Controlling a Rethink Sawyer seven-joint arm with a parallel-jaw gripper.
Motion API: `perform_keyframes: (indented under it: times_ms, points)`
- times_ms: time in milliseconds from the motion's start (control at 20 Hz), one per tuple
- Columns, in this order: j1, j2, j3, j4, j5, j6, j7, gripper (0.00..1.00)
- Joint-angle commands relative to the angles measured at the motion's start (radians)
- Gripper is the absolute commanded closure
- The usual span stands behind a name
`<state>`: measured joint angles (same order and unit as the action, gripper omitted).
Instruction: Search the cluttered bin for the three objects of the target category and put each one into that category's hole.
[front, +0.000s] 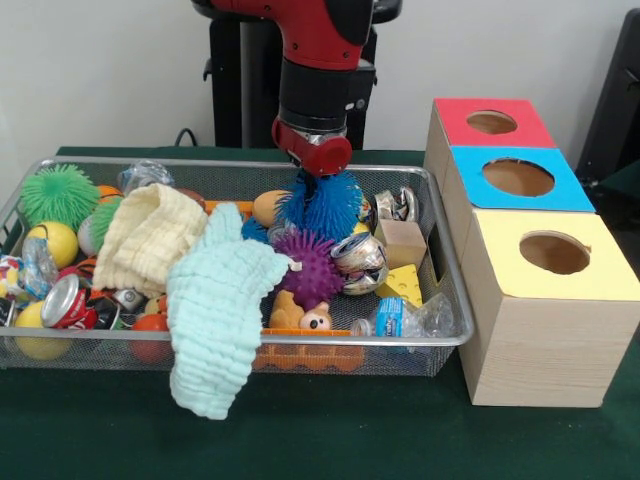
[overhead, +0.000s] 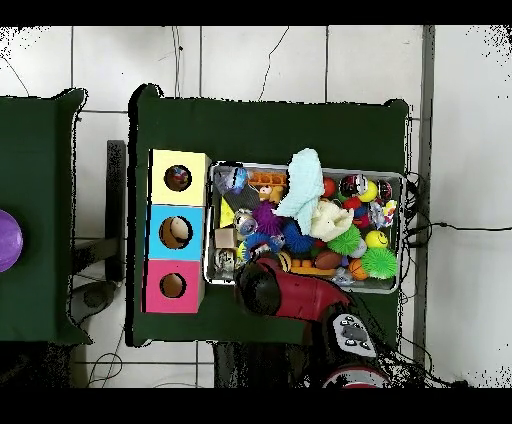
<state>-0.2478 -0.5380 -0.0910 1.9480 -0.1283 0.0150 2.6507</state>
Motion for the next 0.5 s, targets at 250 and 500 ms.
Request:
perform_keyframes:
  times_ms: [250,500]
  points:
    - [-0.08,0.061,0.091,0.028,-0.007,0.016,0.05,1.0]
    - [-0.162,0.014,0.119,0.038,-0.057,0.06,-0.019,1.0]
